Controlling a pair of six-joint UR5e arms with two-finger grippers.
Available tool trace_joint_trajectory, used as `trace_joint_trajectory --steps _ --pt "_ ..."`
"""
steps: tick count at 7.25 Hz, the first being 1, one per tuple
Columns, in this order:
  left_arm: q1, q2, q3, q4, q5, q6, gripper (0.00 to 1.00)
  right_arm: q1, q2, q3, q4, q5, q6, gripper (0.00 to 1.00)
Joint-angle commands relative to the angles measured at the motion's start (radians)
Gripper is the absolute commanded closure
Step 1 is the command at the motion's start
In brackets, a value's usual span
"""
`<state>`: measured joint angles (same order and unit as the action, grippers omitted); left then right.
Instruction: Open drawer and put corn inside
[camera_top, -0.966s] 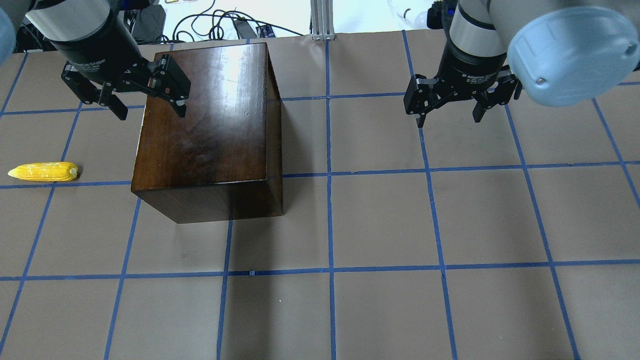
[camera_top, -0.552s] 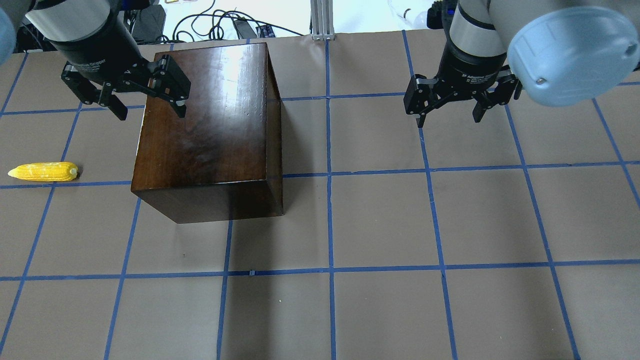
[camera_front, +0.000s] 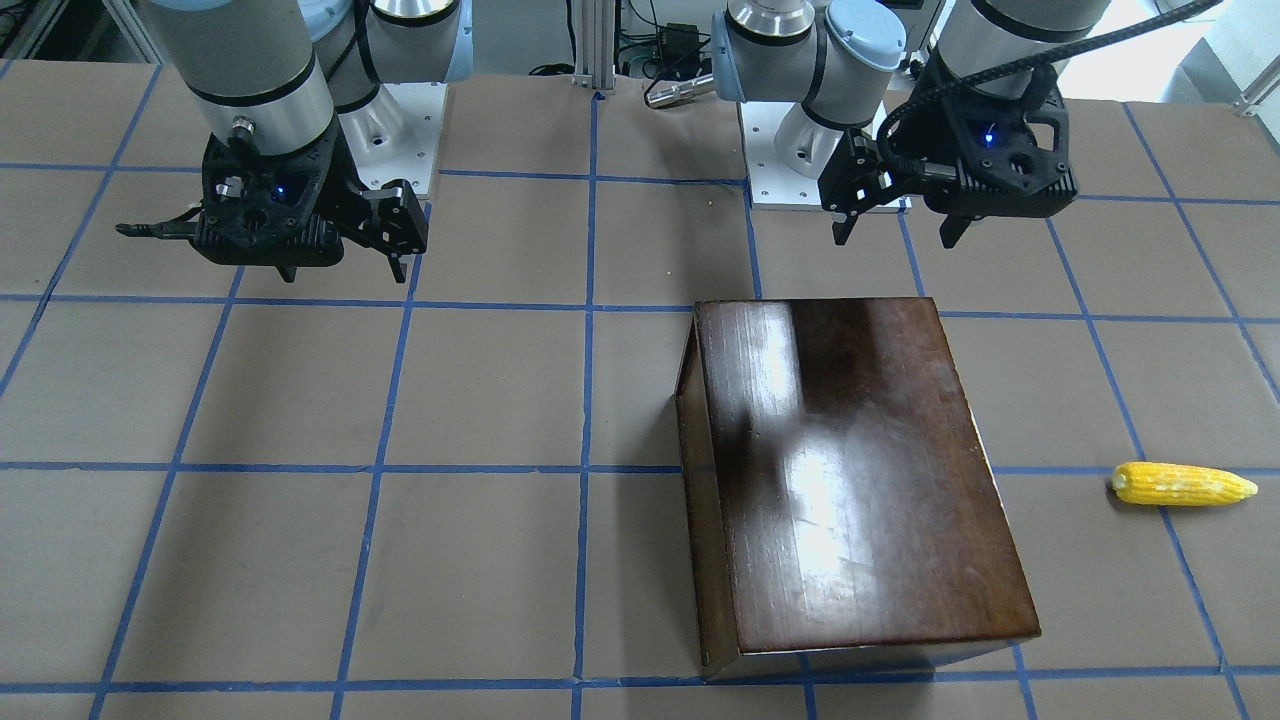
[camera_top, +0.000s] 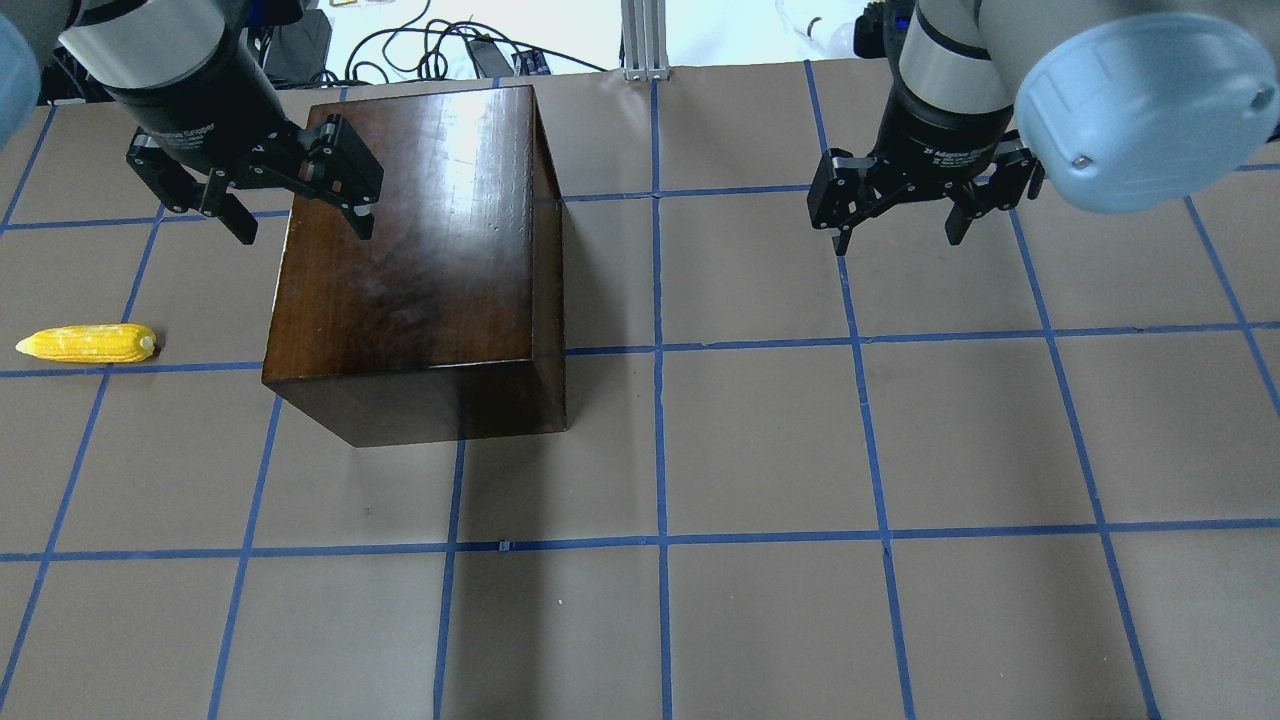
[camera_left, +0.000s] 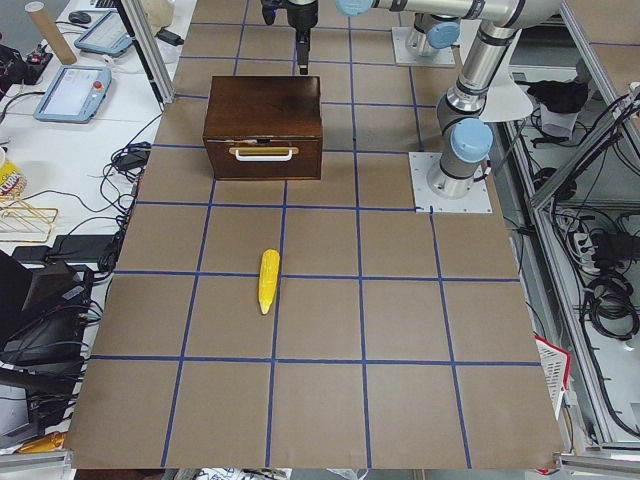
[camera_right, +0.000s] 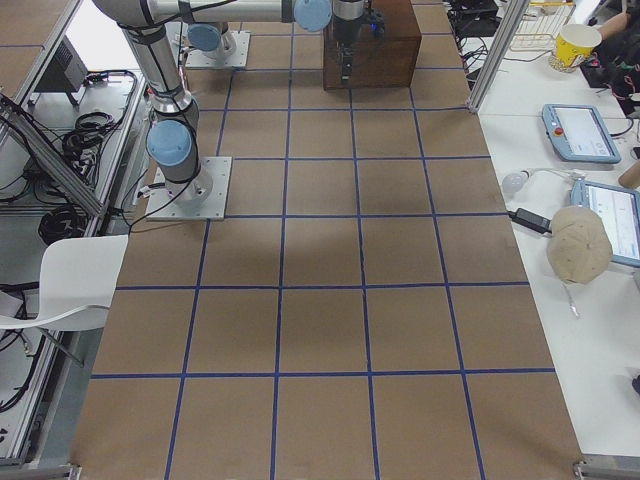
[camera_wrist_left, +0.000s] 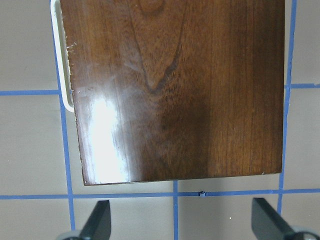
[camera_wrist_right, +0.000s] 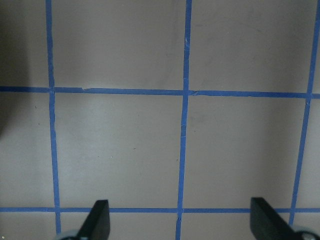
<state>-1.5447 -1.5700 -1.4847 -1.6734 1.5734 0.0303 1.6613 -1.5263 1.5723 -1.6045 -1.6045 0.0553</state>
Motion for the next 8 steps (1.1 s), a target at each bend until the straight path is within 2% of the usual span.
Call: trace_joint_trajectory --steps 1,3,6,8 --pt "0.0 -0.002 -0.002 0.004 -0.001 -0.001 0.0 0.0 0.0 0.0 0.0 0.0 0.0 0.0" --pt "0.0 -0.002 -0.003 0.007 0.008 0.005 0.0 0.0 0.0 0.0 0.0 0.0 0.0 0.0" --pt "0.009 -0.024 0.009 0.128 0.002 0.002 0.0 0.0 0.0 0.0 0.0 0.0 0.0 0.0" --pt "0.073 -0.05 0.003 0.124 0.001 0.016 0.0 0.0 0.0 0.0 0.0 0.0 0.0 0.0"
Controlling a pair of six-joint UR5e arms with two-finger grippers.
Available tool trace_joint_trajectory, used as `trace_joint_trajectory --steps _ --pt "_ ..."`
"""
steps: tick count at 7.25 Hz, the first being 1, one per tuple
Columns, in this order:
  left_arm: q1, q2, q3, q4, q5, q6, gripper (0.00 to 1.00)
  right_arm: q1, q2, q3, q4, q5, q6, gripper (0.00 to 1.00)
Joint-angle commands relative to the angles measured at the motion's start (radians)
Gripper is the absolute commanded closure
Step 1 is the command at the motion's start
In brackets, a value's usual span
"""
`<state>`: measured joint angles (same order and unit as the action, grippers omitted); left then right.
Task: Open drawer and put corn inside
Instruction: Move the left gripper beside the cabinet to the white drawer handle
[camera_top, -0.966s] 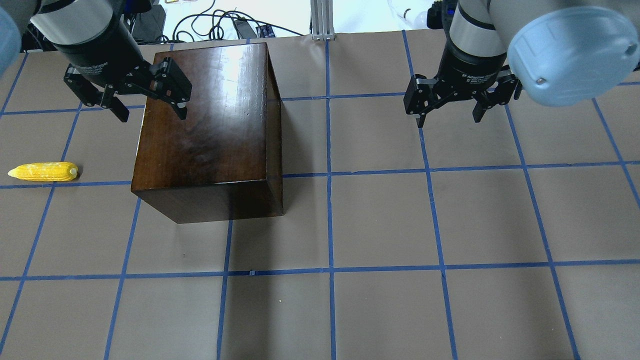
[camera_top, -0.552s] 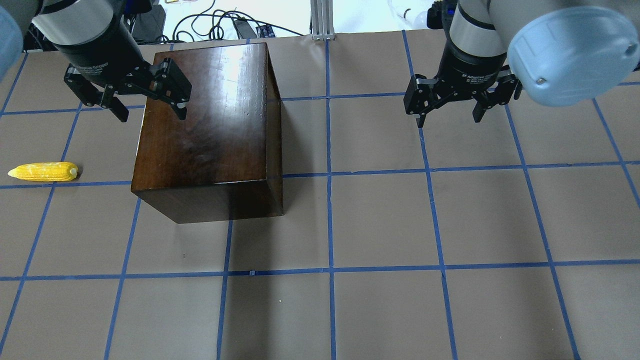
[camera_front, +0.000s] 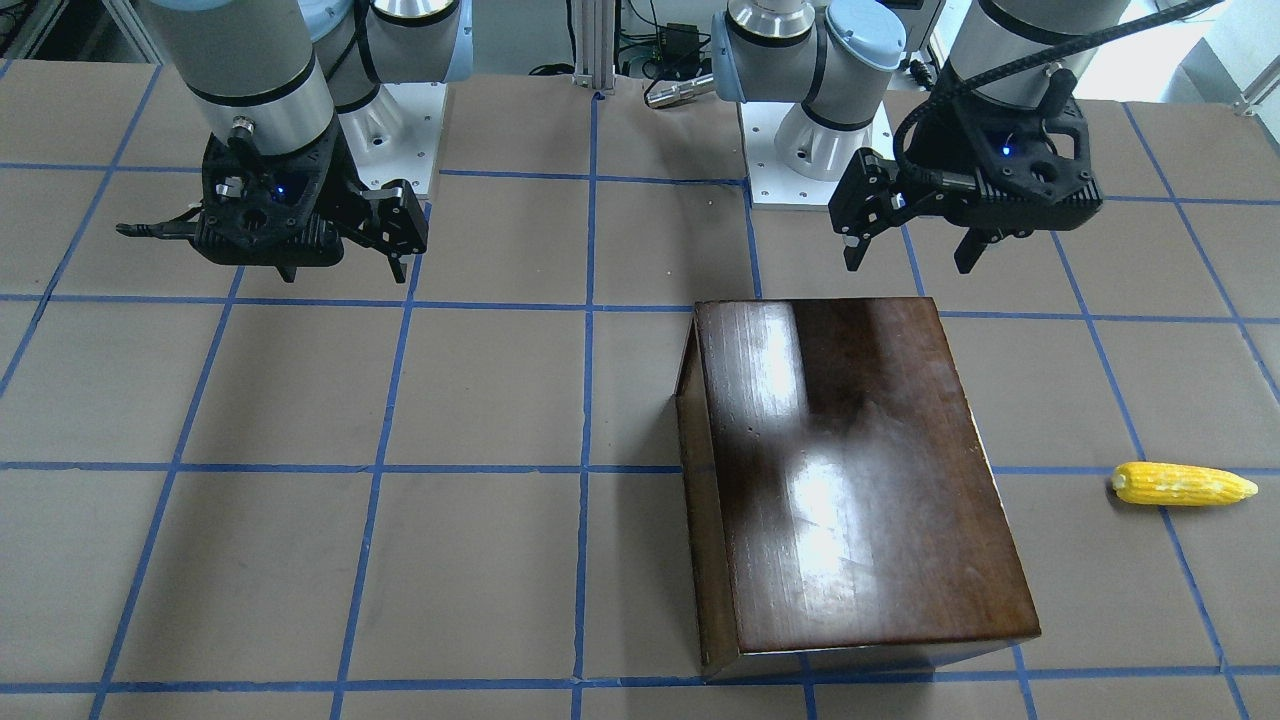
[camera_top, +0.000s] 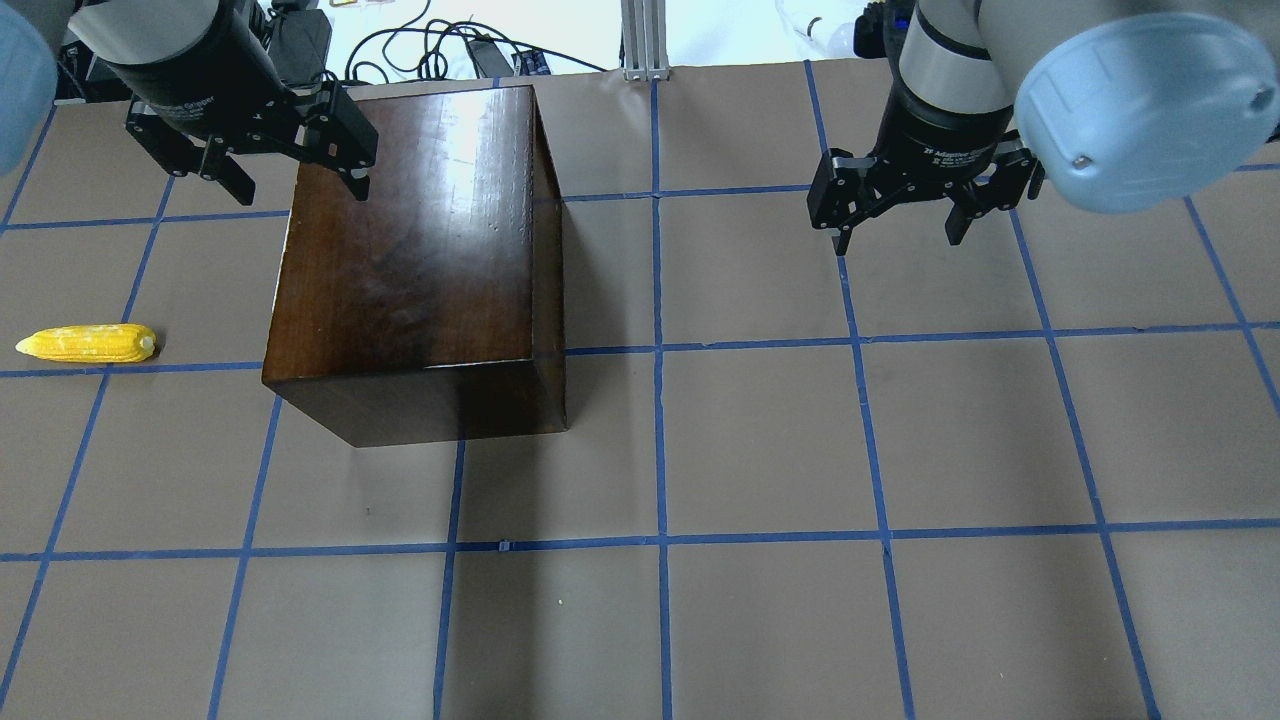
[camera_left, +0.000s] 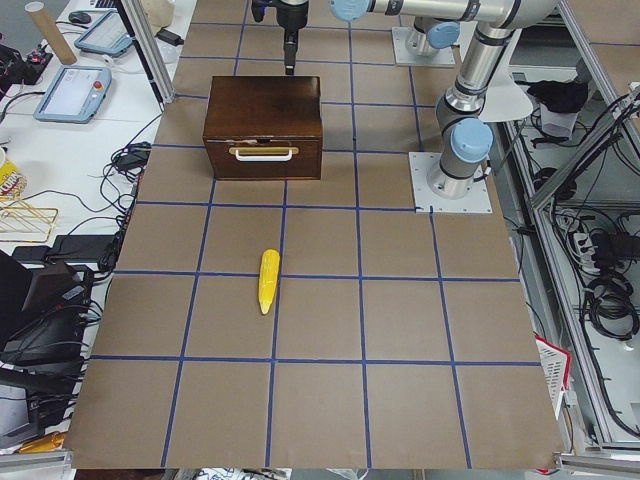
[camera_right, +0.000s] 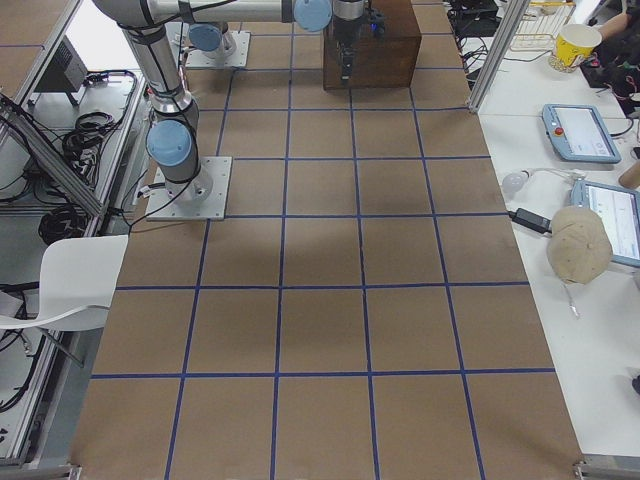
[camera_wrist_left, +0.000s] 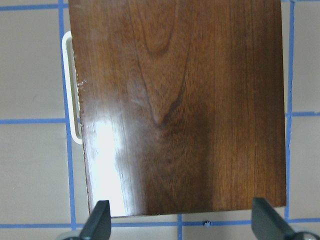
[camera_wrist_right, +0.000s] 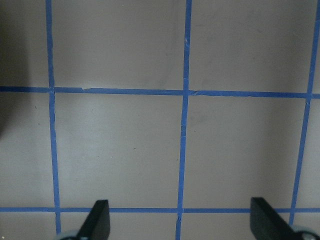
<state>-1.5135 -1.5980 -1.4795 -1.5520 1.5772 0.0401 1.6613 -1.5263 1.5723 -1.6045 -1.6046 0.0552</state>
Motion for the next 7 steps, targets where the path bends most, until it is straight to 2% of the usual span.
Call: trace_joint_trajectory --steps 1,5,7 --pt "0.088 -0.049 -0.008 0.004 0.0 0.039 0.0 0.0 0.0 0.0 0.0 0.0 0.0 0.0" --pt "0.315 -0.181 -0.005 0.055 -0.01 0.335 0.0 0.0 0.0 0.0 0.0 0.0 0.0 0.0" --pt "0.352 -0.253 -0.016 0.122 -0.011 0.415 0.0 0.0 0.0 0.0 0.0 0.0 0.0 0.0"
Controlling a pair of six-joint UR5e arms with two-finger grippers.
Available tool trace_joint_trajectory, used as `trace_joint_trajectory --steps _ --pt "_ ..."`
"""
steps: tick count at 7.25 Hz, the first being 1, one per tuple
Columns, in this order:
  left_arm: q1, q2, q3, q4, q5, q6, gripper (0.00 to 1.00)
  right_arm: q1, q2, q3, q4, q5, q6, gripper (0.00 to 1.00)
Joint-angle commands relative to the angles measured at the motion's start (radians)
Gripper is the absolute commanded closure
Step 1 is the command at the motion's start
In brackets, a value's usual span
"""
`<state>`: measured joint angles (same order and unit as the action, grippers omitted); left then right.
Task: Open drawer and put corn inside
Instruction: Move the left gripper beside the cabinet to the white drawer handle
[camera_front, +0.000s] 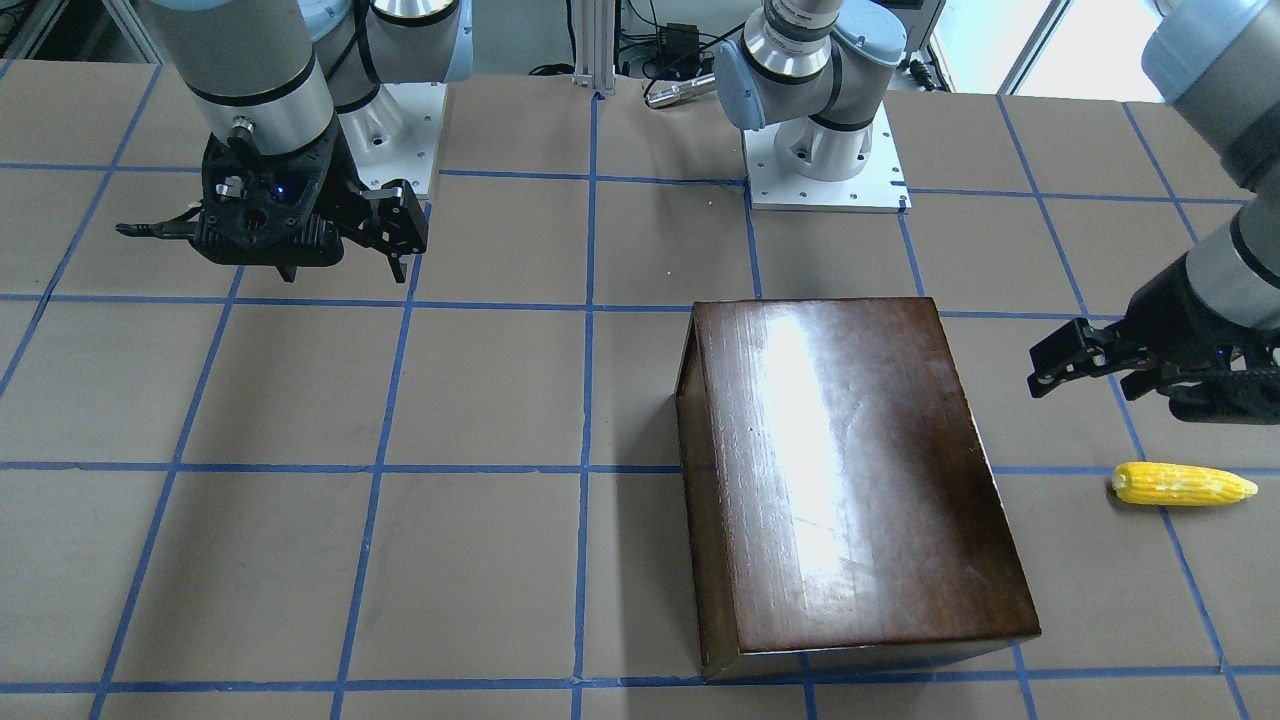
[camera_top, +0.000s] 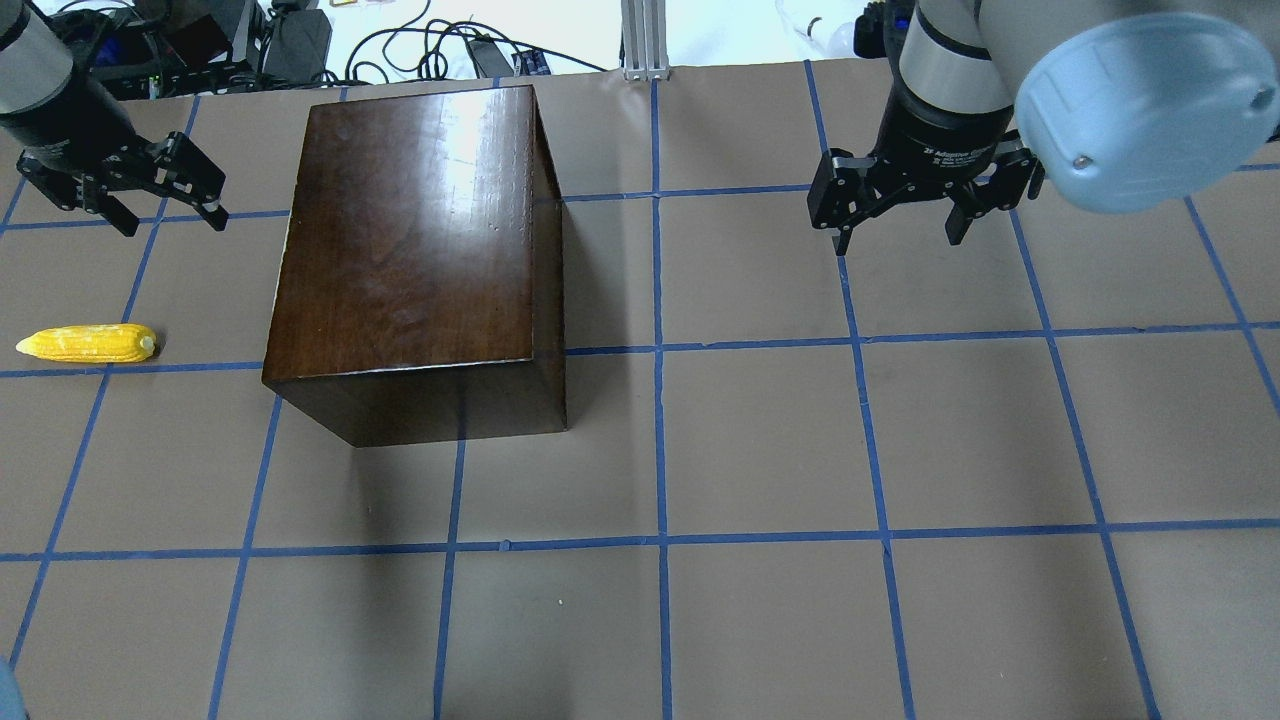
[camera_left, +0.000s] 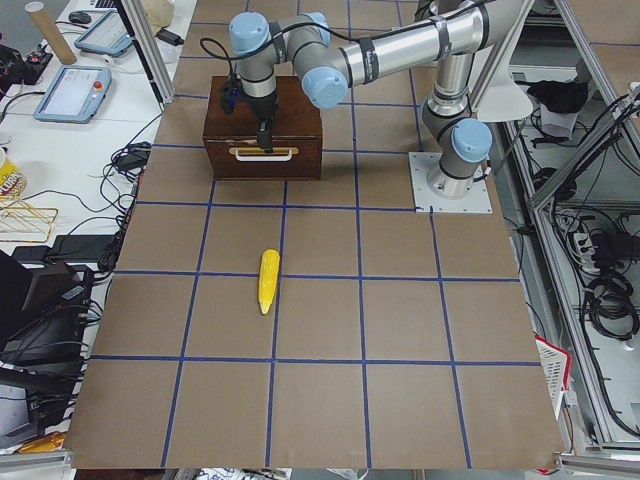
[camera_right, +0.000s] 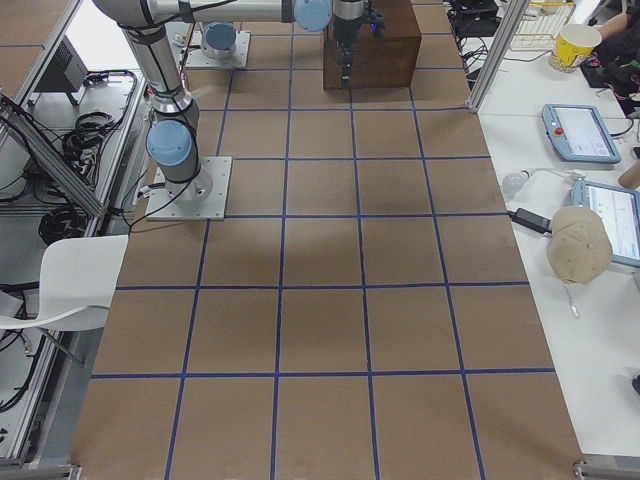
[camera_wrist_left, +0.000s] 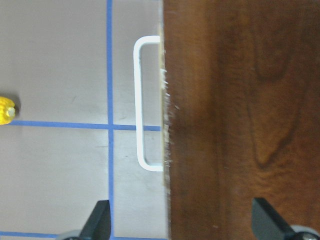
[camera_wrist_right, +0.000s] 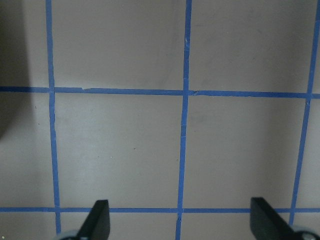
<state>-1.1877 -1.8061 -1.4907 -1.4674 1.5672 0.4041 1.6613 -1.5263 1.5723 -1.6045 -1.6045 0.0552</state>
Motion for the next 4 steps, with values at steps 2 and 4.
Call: trace_joint_trajectory --steps 2,4 --pt "0.031 -0.106 -0.006 0.079 -0.048 0.126 0.0 0.0 0.0 0.0 0.0 0.0 0.0 0.0" --pt "0.031 -0.137 -0.006 0.095 -0.059 0.151 0.0 0.0 0.0 0.0 0.0 0.0 0.0 0.0"
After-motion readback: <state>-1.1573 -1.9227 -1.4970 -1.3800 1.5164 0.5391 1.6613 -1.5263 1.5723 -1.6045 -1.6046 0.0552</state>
